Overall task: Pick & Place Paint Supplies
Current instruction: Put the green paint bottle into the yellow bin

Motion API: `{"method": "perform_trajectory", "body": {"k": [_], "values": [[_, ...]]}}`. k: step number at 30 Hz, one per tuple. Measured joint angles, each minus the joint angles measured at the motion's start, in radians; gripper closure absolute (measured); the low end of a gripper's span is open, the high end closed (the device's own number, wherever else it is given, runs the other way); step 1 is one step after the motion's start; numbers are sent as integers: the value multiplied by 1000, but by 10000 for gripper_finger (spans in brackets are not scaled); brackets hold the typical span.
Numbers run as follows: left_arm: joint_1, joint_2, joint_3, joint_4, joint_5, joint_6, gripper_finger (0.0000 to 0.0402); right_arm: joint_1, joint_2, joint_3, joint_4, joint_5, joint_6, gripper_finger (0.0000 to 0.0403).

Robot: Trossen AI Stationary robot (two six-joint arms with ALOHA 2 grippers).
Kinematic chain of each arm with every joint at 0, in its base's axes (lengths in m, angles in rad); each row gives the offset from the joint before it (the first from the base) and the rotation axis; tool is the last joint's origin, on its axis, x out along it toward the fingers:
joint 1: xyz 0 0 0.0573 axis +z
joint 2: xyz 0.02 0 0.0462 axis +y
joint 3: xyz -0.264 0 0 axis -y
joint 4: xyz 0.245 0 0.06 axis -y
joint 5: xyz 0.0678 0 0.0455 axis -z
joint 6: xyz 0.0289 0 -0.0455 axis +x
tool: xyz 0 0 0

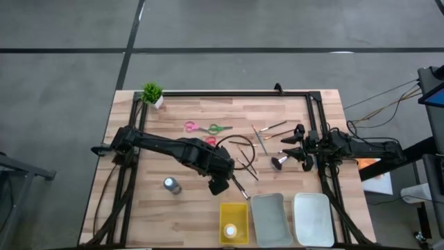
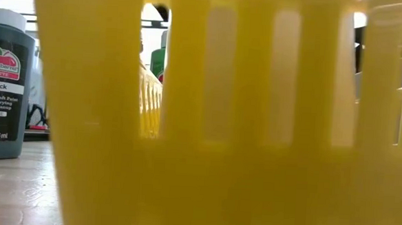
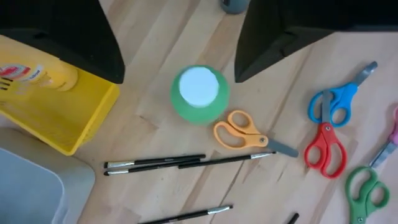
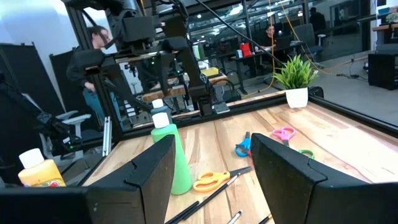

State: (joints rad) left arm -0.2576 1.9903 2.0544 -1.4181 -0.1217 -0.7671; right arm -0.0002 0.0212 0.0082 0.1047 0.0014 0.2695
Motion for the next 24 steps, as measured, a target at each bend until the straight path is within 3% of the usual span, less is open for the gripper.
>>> {"method": "perform_trajectory", "body": {"k": [9, 18, 24], "values": [[24, 0, -20, 3, 32, 58, 38, 0, 0, 0, 0, 0, 0, 196], [63, 2, -164, 35, 157, 88, 34, 0, 0, 0, 0, 0, 0, 196], [88, 2, -197, 81, 178, 140, 34, 0, 0, 0, 0, 0, 0, 196]]}}
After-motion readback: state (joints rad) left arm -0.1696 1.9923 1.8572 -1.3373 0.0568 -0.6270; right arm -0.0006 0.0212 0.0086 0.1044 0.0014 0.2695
